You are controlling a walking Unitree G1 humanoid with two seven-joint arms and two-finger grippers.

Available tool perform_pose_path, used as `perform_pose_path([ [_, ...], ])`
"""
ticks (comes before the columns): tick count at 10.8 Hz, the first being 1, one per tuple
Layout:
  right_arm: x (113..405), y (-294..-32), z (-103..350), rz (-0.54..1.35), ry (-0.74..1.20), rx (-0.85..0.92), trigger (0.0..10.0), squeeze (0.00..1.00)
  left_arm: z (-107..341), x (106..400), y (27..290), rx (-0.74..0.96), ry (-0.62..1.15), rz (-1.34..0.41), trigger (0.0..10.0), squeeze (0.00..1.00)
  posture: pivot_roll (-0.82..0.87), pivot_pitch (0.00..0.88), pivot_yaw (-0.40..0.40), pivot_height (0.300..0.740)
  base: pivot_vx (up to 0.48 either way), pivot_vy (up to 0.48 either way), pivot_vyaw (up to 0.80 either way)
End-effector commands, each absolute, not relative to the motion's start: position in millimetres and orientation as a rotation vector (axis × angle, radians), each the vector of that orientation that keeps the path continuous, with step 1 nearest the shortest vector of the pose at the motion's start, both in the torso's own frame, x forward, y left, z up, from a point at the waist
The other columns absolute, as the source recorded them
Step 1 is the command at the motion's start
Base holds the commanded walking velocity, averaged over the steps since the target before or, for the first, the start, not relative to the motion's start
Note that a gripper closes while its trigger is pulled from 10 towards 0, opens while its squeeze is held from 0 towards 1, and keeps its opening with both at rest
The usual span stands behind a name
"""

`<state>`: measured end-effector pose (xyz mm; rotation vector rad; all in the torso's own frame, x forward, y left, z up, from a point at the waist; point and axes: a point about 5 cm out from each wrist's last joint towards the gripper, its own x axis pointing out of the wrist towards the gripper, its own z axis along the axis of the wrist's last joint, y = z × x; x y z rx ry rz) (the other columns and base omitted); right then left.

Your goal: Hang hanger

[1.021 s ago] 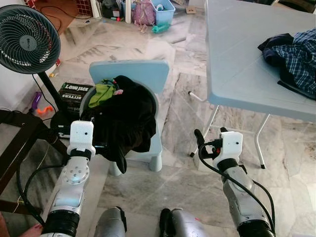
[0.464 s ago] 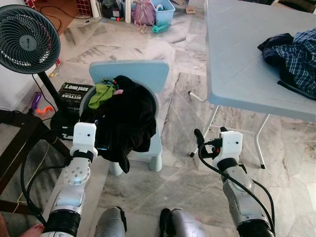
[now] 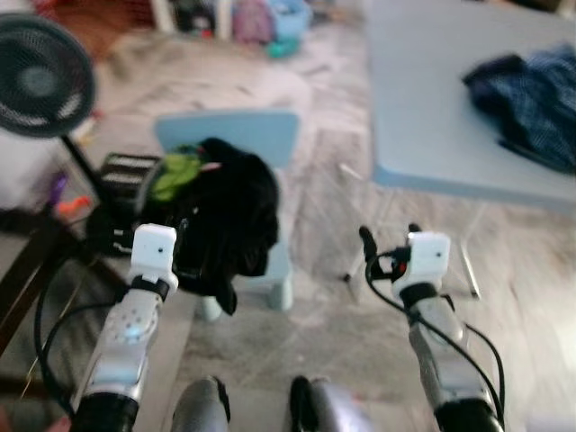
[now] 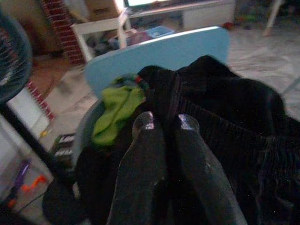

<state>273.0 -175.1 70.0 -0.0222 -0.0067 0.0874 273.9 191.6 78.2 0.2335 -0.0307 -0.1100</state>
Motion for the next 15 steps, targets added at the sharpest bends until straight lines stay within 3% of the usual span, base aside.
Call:
perform_pose_path([
  [1,272,-186,71,0.032,-0.003,-0.02,10.0,0.0,82,272,188,0.233,-0.049,-0.144,10.0,0.0,0.01,0.134,-0.054,0.74,0.0,0.0,0.0],
  [3,274,-185,73,0.022,-0.018,-0.018,10.0,0.0,91,276,186,0.216,-0.08,-0.131,10.0,0.0,0.01,0.128,-0.055,0.74,0.0,0.0,0.0],
  [6,272,-208,90,-0.125,-0.092,-0.012,10.0,0.0,94,272,186,0.185,-0.093,-0.106,10.0,0.0,0.01,0.094,-0.029,0.74,0.0,-0.187,0.0],
  [8,252,-221,77,-0.152,-0.039,-0.051,10.0,0.0,89,266,190,0.171,-0.066,-0.103,10.0,0.0,0.0,0.1,-0.026,0.74,0.0,-0.448,0.0],
  [15,258,-217,83,-0.162,-0.055,-0.051,10.0,0.0,90,270,181,0.156,-0.066,-0.128,10.0,0.0,-0.01,0.081,-0.02,0.74,0.0,-0.458,0.0],
])
